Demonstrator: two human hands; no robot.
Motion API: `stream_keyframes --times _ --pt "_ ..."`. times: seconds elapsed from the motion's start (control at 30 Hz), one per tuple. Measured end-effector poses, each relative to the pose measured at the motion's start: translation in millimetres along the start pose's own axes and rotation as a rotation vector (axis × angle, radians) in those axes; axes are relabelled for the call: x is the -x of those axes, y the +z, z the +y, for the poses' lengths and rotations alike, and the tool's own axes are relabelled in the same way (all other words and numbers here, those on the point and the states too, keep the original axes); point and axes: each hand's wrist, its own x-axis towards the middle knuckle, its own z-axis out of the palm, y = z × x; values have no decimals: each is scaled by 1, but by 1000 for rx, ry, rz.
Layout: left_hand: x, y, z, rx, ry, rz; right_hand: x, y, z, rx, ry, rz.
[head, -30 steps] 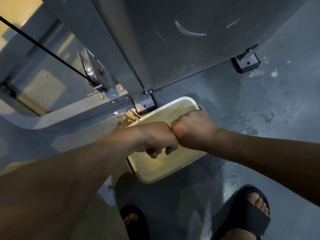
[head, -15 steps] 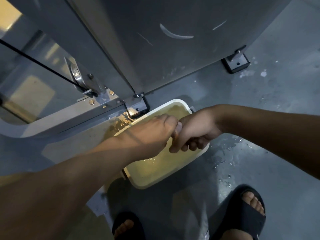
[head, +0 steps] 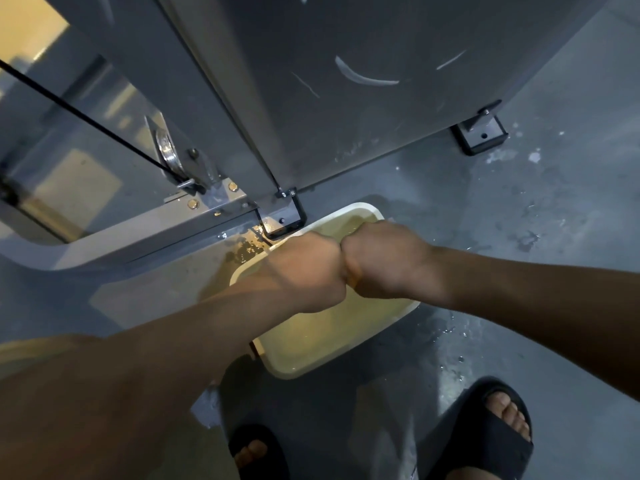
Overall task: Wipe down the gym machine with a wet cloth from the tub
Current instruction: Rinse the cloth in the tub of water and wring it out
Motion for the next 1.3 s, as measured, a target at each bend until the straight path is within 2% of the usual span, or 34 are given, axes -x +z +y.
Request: stream_keyframes --times 0.17,0.4,0.47,0.53,0.63,0.7,0.8,0.87,0.93,1.0,1.1,1.17,1.3 --pt "-1 6 1 299 -43 -52 2 6 4 208 -127 165" --pt "7 5 -1 777 -228 -318 4 15 9 280 -236 302" --pt "7 5 -2 831 -242 -358 4 15 7 270 -231 280" --pt "6 5 -3 646 -184 -300 2 11 5 134 -140 142" --pt "6 13 -9 108 77 19 -7 10 10 -263 33 -179" --pt "11 16 -12 55 213 201 -5 9 18 -611 126 -376" --pt "11 23 -18 -28 338 265 3 4 28 -1050 242 -648" --pt "11 21 -17 -127 351 268 5 0 27 -1178 207 -749" --pt "13 14 -15 -216 294 250 6 -4 23 -1219 176 -764" --pt "15 5 -10 -330 216 239 5 -3 15 -1024 161 -627" --pt "13 0 2 -364 64 134 2 3 -1 -334 36 -231" --pt "9 3 8 -215 -44 48 1 5 -5 -73 28 -27" --pt "3 2 2 205 -111 -74 -1 1 -3 149 -62 173"
